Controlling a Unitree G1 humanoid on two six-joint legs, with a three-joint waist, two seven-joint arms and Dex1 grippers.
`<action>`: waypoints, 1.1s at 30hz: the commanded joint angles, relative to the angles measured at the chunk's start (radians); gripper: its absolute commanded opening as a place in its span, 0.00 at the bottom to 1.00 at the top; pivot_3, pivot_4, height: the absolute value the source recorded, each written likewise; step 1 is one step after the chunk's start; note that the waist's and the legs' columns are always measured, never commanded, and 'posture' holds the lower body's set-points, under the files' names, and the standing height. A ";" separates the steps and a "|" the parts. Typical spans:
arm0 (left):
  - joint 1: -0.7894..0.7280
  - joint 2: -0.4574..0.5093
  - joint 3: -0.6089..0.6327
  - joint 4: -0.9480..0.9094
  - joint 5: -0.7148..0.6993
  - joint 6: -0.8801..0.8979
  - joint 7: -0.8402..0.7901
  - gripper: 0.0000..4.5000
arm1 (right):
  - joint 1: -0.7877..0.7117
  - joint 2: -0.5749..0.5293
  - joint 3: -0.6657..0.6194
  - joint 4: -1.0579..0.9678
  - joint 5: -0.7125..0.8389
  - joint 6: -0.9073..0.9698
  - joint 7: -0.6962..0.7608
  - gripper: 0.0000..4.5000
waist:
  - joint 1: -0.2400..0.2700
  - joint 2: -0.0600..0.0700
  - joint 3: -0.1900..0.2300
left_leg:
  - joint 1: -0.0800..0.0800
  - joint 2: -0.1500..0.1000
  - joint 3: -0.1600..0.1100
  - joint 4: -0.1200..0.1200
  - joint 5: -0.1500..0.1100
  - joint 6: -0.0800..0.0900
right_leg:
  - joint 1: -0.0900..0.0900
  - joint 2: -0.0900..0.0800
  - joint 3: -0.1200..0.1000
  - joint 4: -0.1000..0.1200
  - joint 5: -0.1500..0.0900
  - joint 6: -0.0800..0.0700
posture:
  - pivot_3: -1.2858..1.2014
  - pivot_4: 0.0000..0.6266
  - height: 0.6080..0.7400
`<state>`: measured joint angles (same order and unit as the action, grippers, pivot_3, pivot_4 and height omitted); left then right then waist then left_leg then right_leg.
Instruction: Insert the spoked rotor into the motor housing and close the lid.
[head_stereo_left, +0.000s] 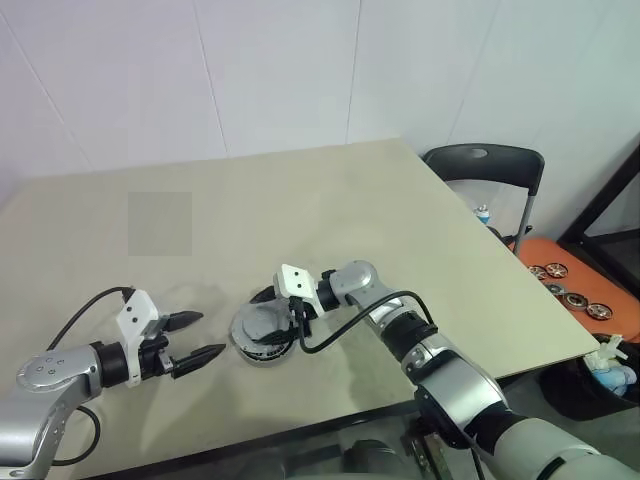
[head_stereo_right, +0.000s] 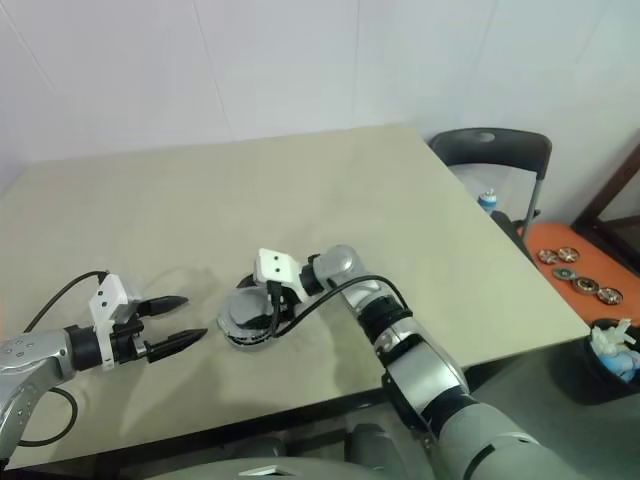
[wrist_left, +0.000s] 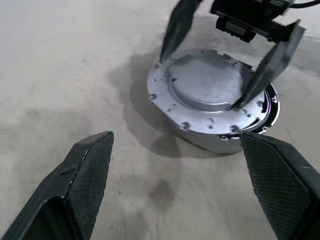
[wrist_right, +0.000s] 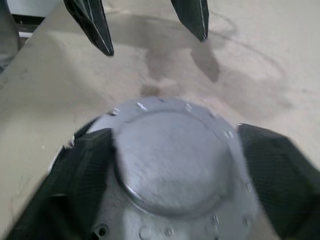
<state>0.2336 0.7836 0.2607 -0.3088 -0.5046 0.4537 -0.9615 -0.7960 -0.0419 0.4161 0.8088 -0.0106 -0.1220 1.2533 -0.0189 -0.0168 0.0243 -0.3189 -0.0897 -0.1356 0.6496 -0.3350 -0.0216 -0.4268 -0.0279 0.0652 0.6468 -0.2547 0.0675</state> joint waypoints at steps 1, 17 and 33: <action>-0.009 0.012 0.028 -0.017 -0.012 -0.005 -0.007 0.96 | -0.018 0.003 -0.015 -0.014 -0.005 -0.009 -0.015 1.00 | -0.001 0.000 0.000 | 0.000 0.000 0.000 0.000 0.000 0.000 | 0.000 0.000 0.000 0.000 0.000 0.000 | 0.52 0.00 1.00; -0.019 0.012 0.023 -0.007 -0.008 -0.008 -0.011 0.96 | -0.002 -0.015 -0.011 -0.016 -0.012 0.000 0.014 0.74 | 0.000 0.000 0.000 | 0.000 0.000 0.000 0.000 0.000 0.000 | 0.000 0.000 0.000 0.000 0.000 0.000 | 0.52 0.00 1.00; -0.030 0.009 0.015 -0.010 -0.008 -0.003 -0.008 0.96 | -0.028 -0.033 -0.040 -0.029 0.028 0.087 0.078 0.73 | 0.003 0.000 0.000 | 0.001 0.000 0.000 0.001 0.001 -0.001 | 0.002 0.000 0.000 0.000 0.001 -0.001 | 0.52 0.00 1.00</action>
<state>0.2210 0.7843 0.2604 -0.3055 -0.5051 0.4535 -0.9712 -0.8001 -0.0546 0.4048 0.8059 -0.0054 -0.0608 1.3011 -0.0155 -0.0169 0.0242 -0.3176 -0.0898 -0.1357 0.6505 -0.3345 -0.0223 -0.4248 -0.0279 0.0652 0.6468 -0.2538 0.0660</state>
